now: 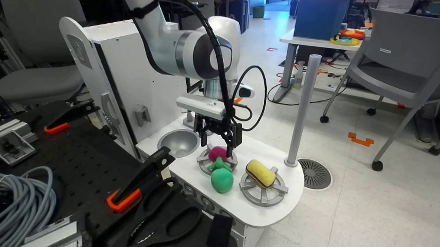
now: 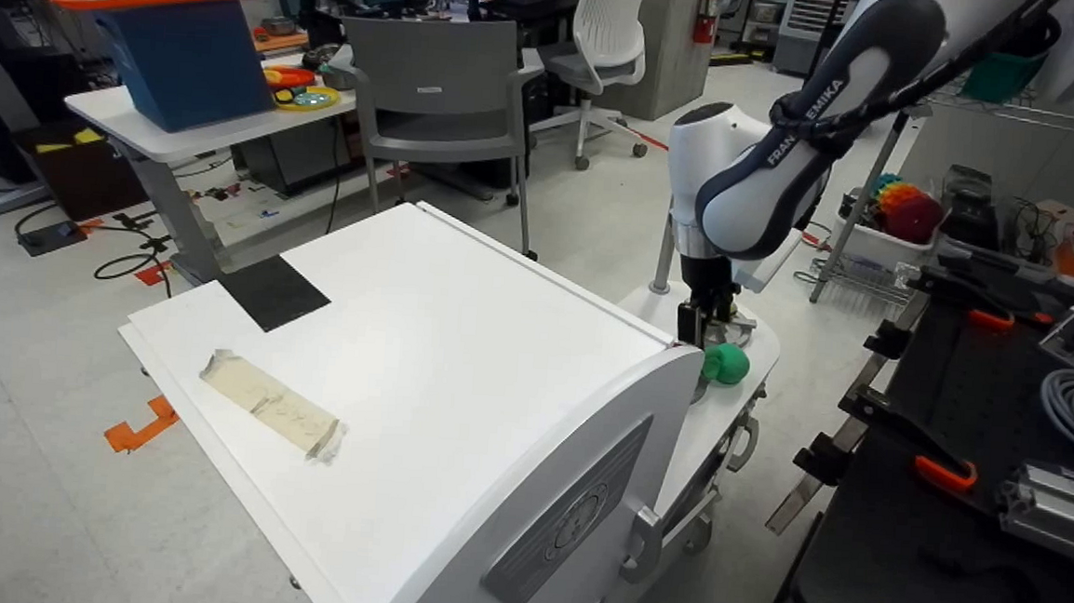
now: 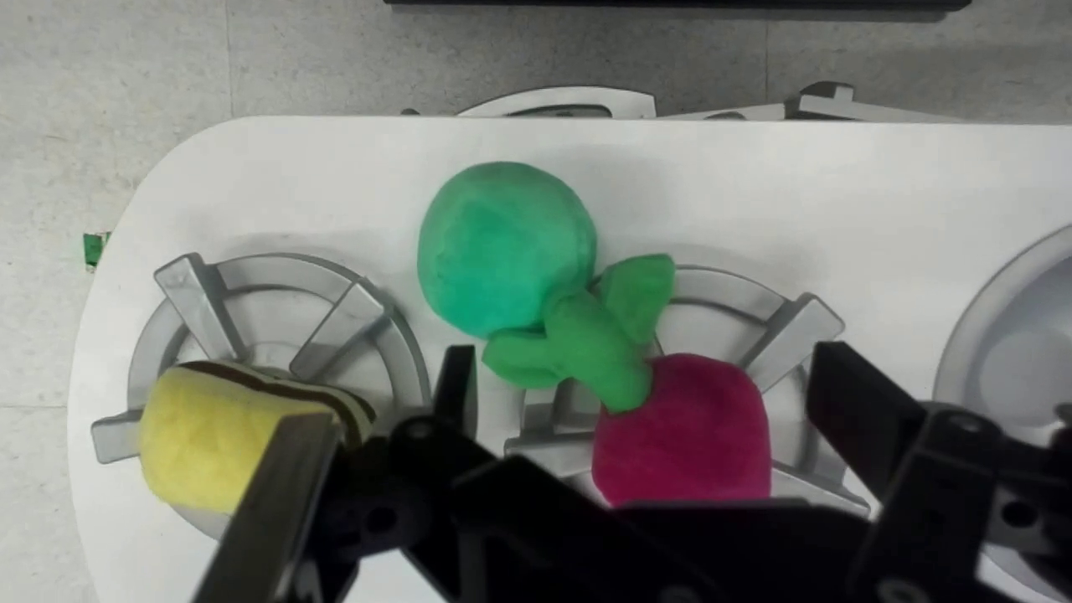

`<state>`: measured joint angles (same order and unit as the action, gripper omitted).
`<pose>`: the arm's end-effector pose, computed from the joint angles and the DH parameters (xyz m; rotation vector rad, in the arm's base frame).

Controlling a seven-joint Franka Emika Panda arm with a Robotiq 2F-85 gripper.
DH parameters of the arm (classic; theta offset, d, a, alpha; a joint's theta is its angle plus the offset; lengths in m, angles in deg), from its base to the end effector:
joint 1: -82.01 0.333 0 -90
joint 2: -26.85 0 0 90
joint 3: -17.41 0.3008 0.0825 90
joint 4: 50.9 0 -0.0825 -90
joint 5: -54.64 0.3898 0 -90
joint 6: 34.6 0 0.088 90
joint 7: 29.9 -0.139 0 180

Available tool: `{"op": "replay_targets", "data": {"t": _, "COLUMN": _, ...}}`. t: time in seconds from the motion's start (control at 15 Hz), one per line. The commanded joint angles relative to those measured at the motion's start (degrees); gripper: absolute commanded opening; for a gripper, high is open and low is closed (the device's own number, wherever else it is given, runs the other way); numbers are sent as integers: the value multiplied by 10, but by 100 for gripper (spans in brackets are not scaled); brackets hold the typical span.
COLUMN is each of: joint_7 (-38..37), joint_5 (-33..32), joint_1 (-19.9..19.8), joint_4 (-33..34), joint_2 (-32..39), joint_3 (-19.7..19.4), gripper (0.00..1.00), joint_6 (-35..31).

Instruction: Put the beetroot plushie in the sink

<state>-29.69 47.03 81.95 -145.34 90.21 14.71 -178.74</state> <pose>0.5819 -0.0321 -0.0907 3.0131 0.1410 -0.3661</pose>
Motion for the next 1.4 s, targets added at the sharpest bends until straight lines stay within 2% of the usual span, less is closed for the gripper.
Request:
{"op": "replay_targets", "data": {"t": 0.0, "joint_7": -11, "joint_5": -7, "joint_1": 23, "joint_4": 84, "joint_2": 67, "joint_3": -20, "gripper": 100, "joint_6": -3}}
{"op": "replay_targets", "data": {"t": 0.27, "joint_7": -30, "joint_5": -6, "joint_1": 44, "joint_4": 157, "joint_2": 127, "joint_3": -31, "gripper": 100, "joint_6": 2}}
{"op": "replay_targets", "data": {"t": 0.33, "joint_7": -34, "joint_5": -5, "joint_1": 48, "joint_4": 173, "joint_2": 139, "joint_3": -33, "gripper": 90, "joint_6": 5}}
{"op": "replay_targets", "data": {"t": 0.4, "joint_7": -40, "joint_5": -5, "joint_1": 54, "joint_4": 188, "joint_2": 152, "joint_3": -36, "gripper": 72, "joint_6": 9}}
{"op": "replay_targets", "data": {"t": 0.67, "joint_7": -67, "joint_5": -3, "joint_1": 72, "joint_4": 237, "joint_2": 189, "joint_3": -46, "gripper": 41, "joint_6": 32}}
{"op": "replay_targets", "data": {"t": 0.73, "joint_7": -71, "joint_5": -4, "joint_1": 75, "joint_4": 239, "joint_2": 187, "joint_3": -46, "gripper": 37, "joint_6": 42}}
{"op": "replay_targets", "data": {"t": 0.87, "joint_7": -65, "joint_5": -4, "joint_1": 76, "joint_4": 213, "joint_2": 162, "joint_3": -40, "gripper": 24, "joint_6": 53}}
{"op": "replay_targets", "data": {"t": 1.07, "joint_7": -49, "joint_5": -3, "joint_1": 81, "joint_4": 128, "joint_2": 98, "joint_3": -27, "gripper": 3, "joint_6": 35}}
{"op": "replay_targets", "data": {"t": 1.2, "joint_7": -38, "joint_5": -3, "joint_1": 85, "joint_4": 68, "joint_2": 54, "joint_3": -17, "gripper": 5, "joint_6": 26}}
{"op": "replay_targets", "data": {"t": 1.27, "joint_7": -33, "joint_5": -5, "joint_1": 88, "joint_4": 41, "joint_2": 34, "joint_3": -12, "gripper": 2, "joint_6": 23}}
{"op": "replay_targets", "data": {"t": 1.33, "joint_7": -20, "joint_5": -5, "joint_1": 86, "joint_4": 13, "joint_2": 13, "joint_3": -1, "gripper": 5, "joint_6": 14}}
